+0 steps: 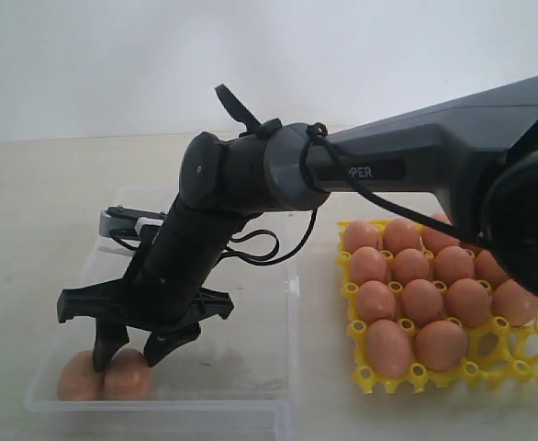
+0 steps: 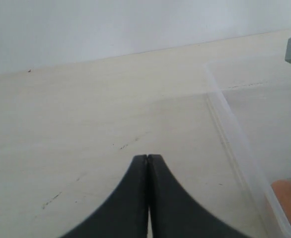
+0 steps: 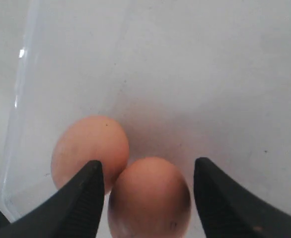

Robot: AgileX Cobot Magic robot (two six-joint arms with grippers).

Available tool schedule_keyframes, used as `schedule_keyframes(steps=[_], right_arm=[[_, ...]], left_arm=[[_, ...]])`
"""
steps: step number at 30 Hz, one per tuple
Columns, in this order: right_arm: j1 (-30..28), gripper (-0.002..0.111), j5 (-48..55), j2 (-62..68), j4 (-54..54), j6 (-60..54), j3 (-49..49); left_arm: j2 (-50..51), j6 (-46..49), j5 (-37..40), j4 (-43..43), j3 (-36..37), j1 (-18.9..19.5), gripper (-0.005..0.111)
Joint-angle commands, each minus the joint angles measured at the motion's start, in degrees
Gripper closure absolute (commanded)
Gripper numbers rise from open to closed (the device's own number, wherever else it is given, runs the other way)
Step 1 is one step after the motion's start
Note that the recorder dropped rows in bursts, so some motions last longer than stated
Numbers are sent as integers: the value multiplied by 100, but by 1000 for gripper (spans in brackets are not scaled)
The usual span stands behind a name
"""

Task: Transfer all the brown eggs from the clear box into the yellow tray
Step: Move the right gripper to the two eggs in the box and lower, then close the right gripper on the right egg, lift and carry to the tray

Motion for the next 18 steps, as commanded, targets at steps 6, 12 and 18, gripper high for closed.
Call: schedule_keyframes(steps=[6, 12, 18], right_arm=[[31, 55, -25, 210, 32, 155, -50], [31, 60, -25, 264, 19, 155, -50], [31, 86, -11, 264, 19, -62, -50]], left_arm=[[4, -25, -79, -19, -23, -18, 107], [4, -25, -79, -19, -23, -18, 107], [4, -25, -79, -19, -23, -18, 107]])
